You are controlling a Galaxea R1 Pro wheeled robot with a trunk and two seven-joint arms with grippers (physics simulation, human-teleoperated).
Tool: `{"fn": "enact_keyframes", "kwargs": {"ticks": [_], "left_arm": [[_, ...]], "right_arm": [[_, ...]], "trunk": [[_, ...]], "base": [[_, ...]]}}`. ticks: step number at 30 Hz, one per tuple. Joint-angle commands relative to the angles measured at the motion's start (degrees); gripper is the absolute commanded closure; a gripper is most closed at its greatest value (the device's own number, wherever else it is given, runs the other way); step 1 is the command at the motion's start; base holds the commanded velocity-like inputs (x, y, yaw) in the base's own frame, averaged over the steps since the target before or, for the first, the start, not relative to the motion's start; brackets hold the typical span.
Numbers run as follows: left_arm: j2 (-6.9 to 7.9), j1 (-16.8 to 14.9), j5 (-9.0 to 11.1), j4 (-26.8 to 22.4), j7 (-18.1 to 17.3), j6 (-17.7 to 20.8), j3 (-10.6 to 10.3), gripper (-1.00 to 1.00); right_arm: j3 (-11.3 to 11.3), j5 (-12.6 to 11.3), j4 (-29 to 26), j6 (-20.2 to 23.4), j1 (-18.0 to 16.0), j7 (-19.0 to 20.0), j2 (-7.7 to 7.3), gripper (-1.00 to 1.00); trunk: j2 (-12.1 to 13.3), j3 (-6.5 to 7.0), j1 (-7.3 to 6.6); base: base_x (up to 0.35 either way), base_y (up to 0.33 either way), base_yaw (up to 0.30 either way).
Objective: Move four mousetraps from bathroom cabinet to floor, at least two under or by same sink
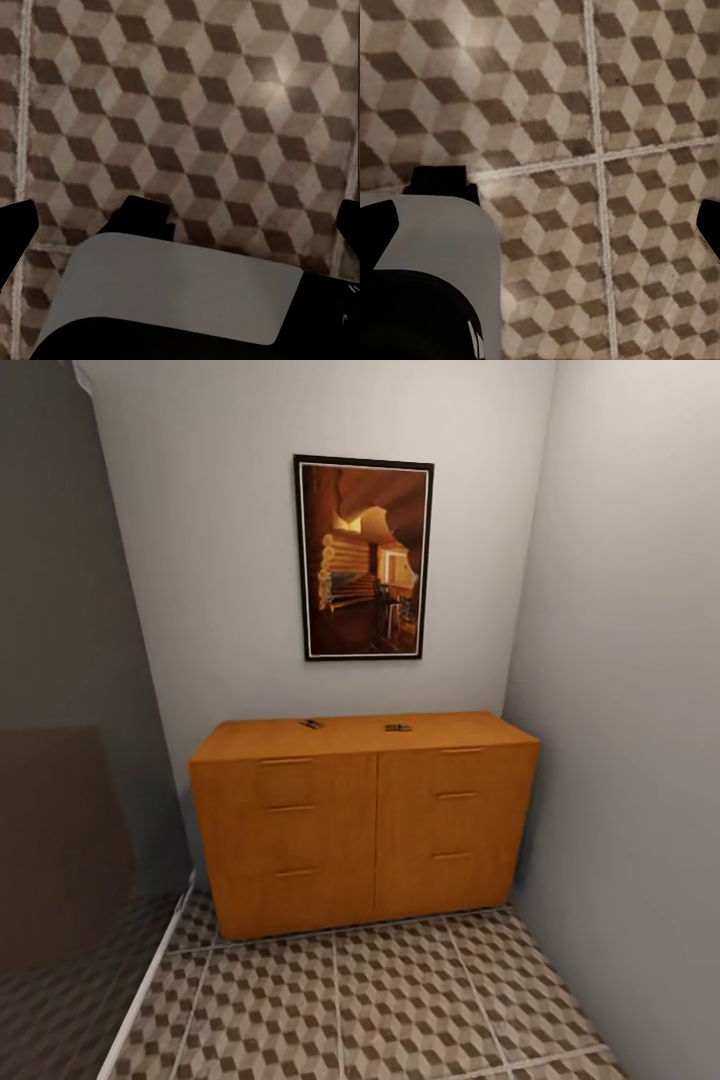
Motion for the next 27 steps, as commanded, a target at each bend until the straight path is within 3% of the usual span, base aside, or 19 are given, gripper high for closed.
{"fn": "enact_keyframes", "kwargs": {"ticks": [1, 13, 27], "left_arm": [[-0.02, -0.04, -0.05, 0.05, 0.14, -0.24, 0.25, -1.00], [-0.02, -0.04, -0.05, 0.05, 0.18, -0.51, 0.25, -1.00], [-0.02, -0.04, 0.11, 0.03, 0.73, -0.70, 0.55, -1.00]], "right_arm": [[0.19, 0.25, 0.16, -0.24, -0.08, -0.22, 0.00, -1.00], [0.19, 0.25, 0.16, -0.25, -0.08, -0.22, -0.01, -1.00], [0.23, 0.44, 0.14, -0.16, -0.08, -0.22, -0.02, -1.00]], "trunk": [[-0.03, -0.06, 0.03], [-0.03, -0.06, 0.03], [-0.03, -0.06, 0.03]], "base": [[0.317, 0.000, 0.000], [0.275, 0.000, 0.000], [0.025, 0.000, 0.000]]}}
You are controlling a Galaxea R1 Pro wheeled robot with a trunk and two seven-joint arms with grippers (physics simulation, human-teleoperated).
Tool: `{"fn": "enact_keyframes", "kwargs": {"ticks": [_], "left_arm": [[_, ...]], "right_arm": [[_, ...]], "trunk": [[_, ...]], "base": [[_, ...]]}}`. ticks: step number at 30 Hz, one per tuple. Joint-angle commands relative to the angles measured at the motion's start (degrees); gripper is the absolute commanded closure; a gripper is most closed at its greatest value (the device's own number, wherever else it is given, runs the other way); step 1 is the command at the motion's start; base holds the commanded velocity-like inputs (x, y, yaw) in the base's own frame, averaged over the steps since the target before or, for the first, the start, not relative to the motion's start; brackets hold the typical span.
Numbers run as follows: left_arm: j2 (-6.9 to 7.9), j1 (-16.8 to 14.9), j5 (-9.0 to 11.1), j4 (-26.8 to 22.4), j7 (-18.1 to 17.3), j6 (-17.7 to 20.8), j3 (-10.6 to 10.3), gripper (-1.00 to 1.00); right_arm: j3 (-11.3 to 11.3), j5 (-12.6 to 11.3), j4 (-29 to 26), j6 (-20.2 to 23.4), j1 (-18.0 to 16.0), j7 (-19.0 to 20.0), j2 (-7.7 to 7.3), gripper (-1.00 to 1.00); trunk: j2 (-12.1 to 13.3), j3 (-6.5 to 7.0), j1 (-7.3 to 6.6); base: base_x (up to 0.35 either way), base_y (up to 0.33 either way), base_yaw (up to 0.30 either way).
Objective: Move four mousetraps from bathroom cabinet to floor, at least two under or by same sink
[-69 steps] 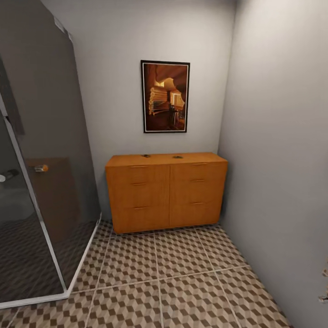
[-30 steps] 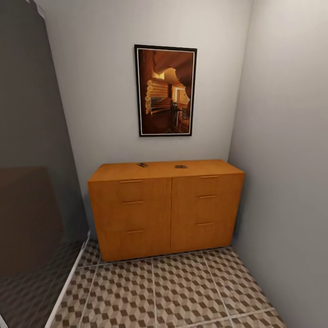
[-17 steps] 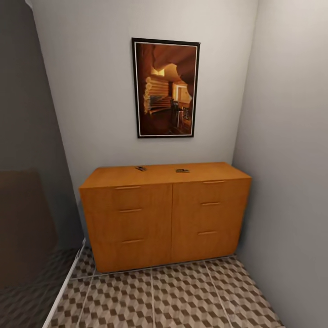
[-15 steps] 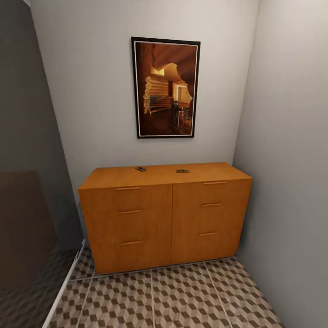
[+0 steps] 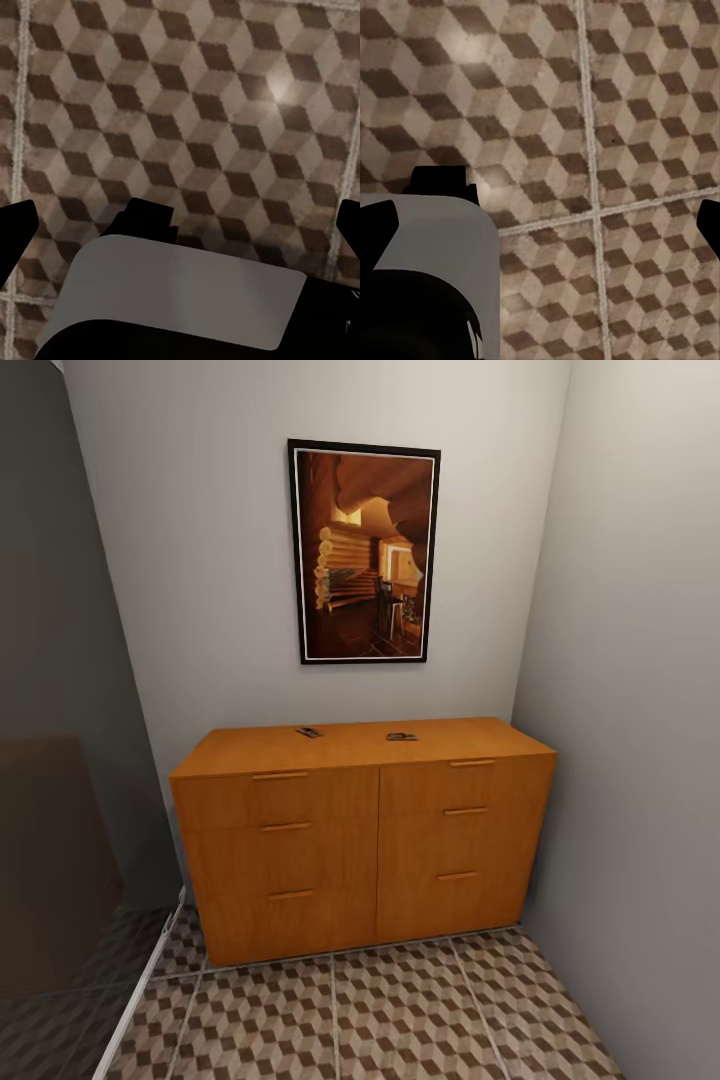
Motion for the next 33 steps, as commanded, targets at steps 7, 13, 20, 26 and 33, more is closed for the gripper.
{"fn": "enact_keyframes", "kwargs": {"ticks": [7, 13, 20, 26, 33], "left_arm": [[-0.02, -0.04, -0.02, 0.05, 0.09, -0.21, 0.28, -1.00], [0.01, -0.04, -0.06, 0.06, 0.06, -0.29, 0.30, -1.00], [0.11, -0.04, -0.10, 0.06, 0.07, -0.37, 0.30, -1.00], [0.15, -0.04, -0.11, 0.06, 0.02, -0.34, 0.26, -1.00], [0.17, -0.04, -0.12, 0.08, 0.00, -0.22, 0.26, -1.00]], "right_arm": [[0.20, 0.35, 0.15, -0.45, -0.07, -0.23, -0.06, -1.00], [0.16, 0.39, 0.16, -0.67, -0.07, -0.23, -0.03, -1.00], [0.15, 0.36, 0.18, -0.80, -0.07, -0.23, -0.05, -1.00], [0.15, 0.34, 0.15, -0.83, -0.07, -0.23, -0.14, -1.00], [0.13, -0.01, 0.15, -0.82, -0.07, -0.24, -0.08, -1.00]], "trunk": [[-0.03, -0.06, -0.01], [-0.03, -0.06, -0.01], [-0.03, -0.06, -0.01], [-0.03, -0.06, -0.01], [-0.03, -0.06, -0.01]], "base": [[0.001, 0.000, 0.000], [0.000, 0.000, 0.000], [0.000, 0.000, 0.000], [0.000, 0.000, 0.000], [0.000, 0.000, 0.000]]}}
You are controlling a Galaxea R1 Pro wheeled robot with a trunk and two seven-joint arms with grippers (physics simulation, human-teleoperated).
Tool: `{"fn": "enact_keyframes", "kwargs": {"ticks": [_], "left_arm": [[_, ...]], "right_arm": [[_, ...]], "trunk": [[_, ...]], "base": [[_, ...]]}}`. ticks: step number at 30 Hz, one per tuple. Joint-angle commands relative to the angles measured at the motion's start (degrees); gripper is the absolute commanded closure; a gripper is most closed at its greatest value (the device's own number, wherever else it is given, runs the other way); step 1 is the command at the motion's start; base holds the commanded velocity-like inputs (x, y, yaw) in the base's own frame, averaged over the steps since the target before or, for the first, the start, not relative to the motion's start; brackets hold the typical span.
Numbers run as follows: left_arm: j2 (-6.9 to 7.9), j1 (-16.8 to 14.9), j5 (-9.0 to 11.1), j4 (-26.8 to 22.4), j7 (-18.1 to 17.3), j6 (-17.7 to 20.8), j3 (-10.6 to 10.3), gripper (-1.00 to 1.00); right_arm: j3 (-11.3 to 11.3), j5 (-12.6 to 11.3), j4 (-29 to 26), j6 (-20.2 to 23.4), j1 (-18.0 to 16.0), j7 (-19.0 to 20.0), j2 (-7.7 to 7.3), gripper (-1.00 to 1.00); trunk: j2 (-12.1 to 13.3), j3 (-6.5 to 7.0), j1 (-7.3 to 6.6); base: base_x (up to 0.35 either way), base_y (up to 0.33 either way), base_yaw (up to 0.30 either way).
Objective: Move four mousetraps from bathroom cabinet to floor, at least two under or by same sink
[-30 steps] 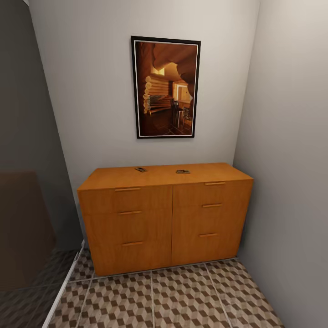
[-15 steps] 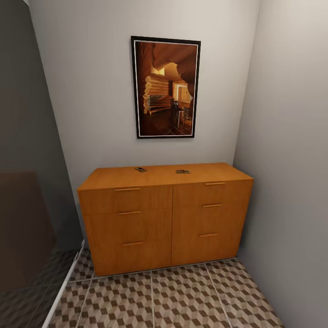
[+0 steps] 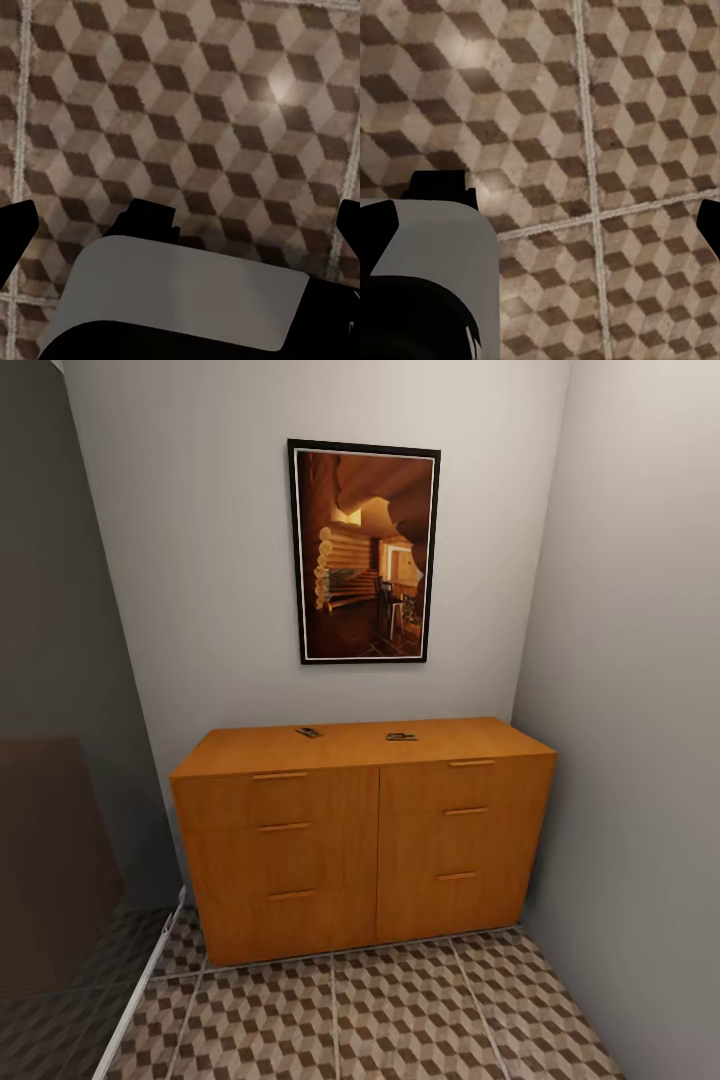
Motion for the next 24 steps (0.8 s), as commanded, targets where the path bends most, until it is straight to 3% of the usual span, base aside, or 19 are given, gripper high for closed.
{"fn": "enact_keyframes", "kwargs": {"ticks": [1, 15, 24], "left_arm": [[0.00, -0.04, -0.05, 0.06, 0.14, -0.19, 0.26, -1.00], [0.06, -0.04, -0.05, 0.02, 0.13, -0.25, 0.23, -1.00], [-0.02, -0.07, -1.07, -1.52, 0.43, -0.12, -0.15, -1.00]], "right_arm": [[0.15, 0.15, 0.17, -0.22, -0.07, -0.24, 0.04, -1.00], [-0.05, -0.27, 0.16, -0.17, -0.07, -0.57, 0.13, -1.00], [-0.05, 0.04, 0.11, 0.66, -0.07, -0.87, 0.11, -1.00]], "trunk": [[-0.03, -0.06, -0.01], [-0.03, -0.06, -0.01], [-0.03, -0.06, -0.01]], "base": [[0.000, 0.000, 0.000], [0.000, 0.000, 0.000], [0.000, 0.000, 0.000]]}}
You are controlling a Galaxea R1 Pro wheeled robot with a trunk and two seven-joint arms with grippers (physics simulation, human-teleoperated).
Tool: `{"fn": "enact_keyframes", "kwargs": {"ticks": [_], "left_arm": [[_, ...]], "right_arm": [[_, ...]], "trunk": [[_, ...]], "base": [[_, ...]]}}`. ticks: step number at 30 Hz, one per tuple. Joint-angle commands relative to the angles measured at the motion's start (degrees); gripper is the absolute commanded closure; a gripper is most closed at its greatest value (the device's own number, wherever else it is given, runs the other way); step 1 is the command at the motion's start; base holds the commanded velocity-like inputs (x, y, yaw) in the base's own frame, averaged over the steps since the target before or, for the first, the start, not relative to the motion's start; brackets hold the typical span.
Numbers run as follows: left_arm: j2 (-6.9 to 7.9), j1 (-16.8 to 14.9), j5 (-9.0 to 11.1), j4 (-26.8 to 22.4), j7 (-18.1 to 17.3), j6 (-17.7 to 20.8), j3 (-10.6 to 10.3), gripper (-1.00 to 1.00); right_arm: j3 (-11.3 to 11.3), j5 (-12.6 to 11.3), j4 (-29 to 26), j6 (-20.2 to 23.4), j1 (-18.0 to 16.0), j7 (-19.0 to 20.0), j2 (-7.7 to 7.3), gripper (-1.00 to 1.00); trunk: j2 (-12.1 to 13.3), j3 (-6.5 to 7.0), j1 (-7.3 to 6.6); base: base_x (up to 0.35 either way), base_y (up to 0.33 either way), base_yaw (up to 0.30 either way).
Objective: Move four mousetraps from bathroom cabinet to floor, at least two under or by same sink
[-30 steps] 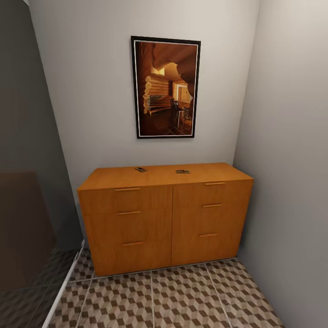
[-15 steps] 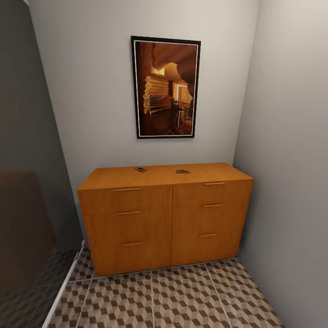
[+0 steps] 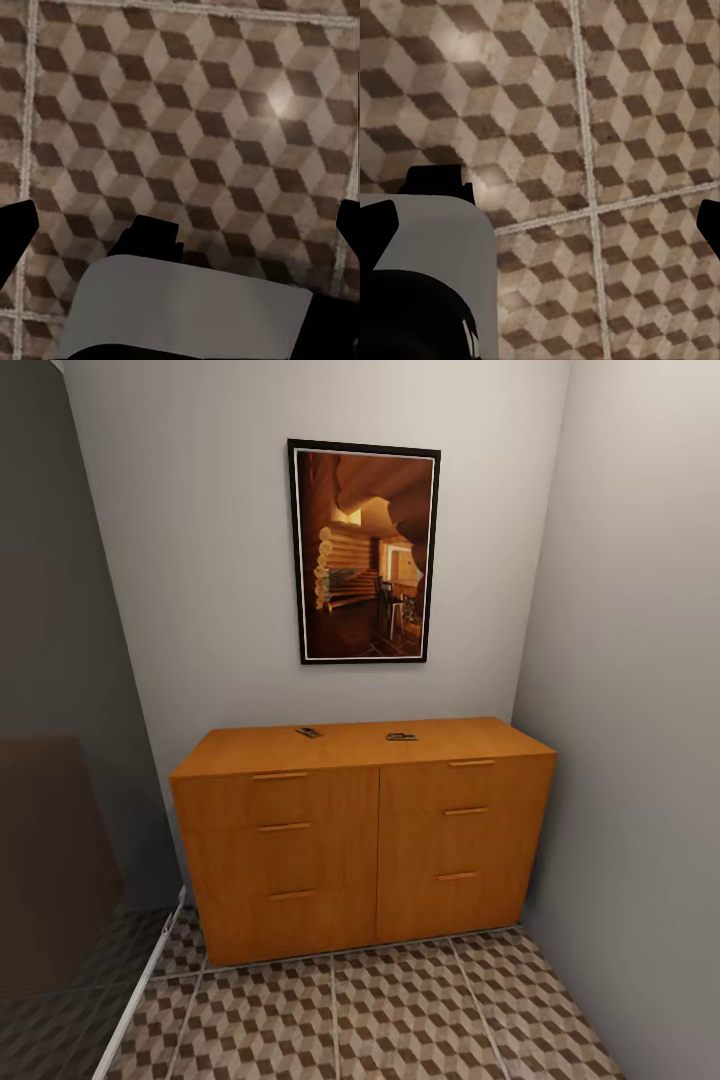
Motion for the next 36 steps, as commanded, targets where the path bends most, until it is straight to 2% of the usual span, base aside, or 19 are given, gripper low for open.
{"fn": "enact_keyframes", "kwargs": {"ticks": [1, 9, 10, 14, 22, 23, 24, 25, 29, 36], "left_arm": [[-0.02, -0.04, -0.30, -1.18, 0.14, -0.15, 0.27, -1.00], [-0.06, -0.08, -2.64, -10.69, 0.12, 0.33, 0.20, -1.00], [-0.13, -0.08, -3.90, -16.46, 0.01, 0.90, 0.21, -1.00], [-0.30, -0.09, -4.62, -23.63, -0.09, 3.53, 0.21, -1.00], [-0.69, -0.09, -5.09, -40.98, -0.30, 13.79, -0.18, -1.00], [-0.71, -0.09, -5.09, -45.46, -0.34, 15.97, -0.89, -1.00], [-0.71, -0.09, -5.09, -47.64, -0.35, 16.95, -1.43, -1.00], [-0.73, -0.09, -5.09, -53.86, -0.38, 19.70, -3.77, -1.00], [-0.73, -0.09, -5.07, -62.03, -0.40, 24.36, -7.89, -1.00], [-0.94, -0.28, -5.04, -78.93, -0.42, 37.78, -15.50, -1.00]], "right_arm": [[0.19, 0.40, 0.00, -0.21, -0.07, -0.17, -0.02, -1.00], [0.30, 0.76, -4.47, 0.05, -0.07, 0.06, -0.51, -1.00], [0.32, 0.76, -10.07, 2.45, -0.07, 0.10, -0.66, -1.00], [0.25, 0.65, -17.35, 7.78, -0.07, 0.13, -0.78, -1.00], [0.00, 0.48, -34.82, 18.80, -0.07, 0.16, -0.84, -1.00], [-0.07, 0.47, -39.03, 21.21, -0.07, 0.17, -0.86, -1.00], [-0.10, 0.46, -41.07, 22.40, -0.07, 0.16, -0.88, -1.00], [-0.40, 0.42, -47.20, 25.90, -0.07, 0.13, -0.90, -1.00], [-1.67, 0.45, -55.89, 30.97, -0.07, 0.11, -0.87, -1.00], [-4.98, 0.61, -73.45, 42.77, -0.07, 0.11, -0.88, -1.00]], "trunk": [[-0.03, -0.06, -0.01], [-0.03, -0.06, -0.01], [-0.03, -0.06, -0.01], [-0.03, -0.06, -0.01], [-0.03, -0.06, -0.01], [-0.03, -0.06, -0.01], [-0.03, -0.06, -0.01], [-0.03, -0.06, -0.01], [-0.03, -0.06, -0.01], [-0.03, -0.06, -0.01]], "base": [[0.000, 0.000, 0.000], [0.000, 0.000, 0.000], [0.000, 0.000, 0.000], [0.000, 0.000, 0.000], [0.000, 0.000, 0.000], [0.000, 0.000, 0.000], [0.000, 0.000, 0.000], [0.000, 0.000, 0.000], [0.000, 0.000, 0.000], [0.000, 0.000, 0.000]]}}
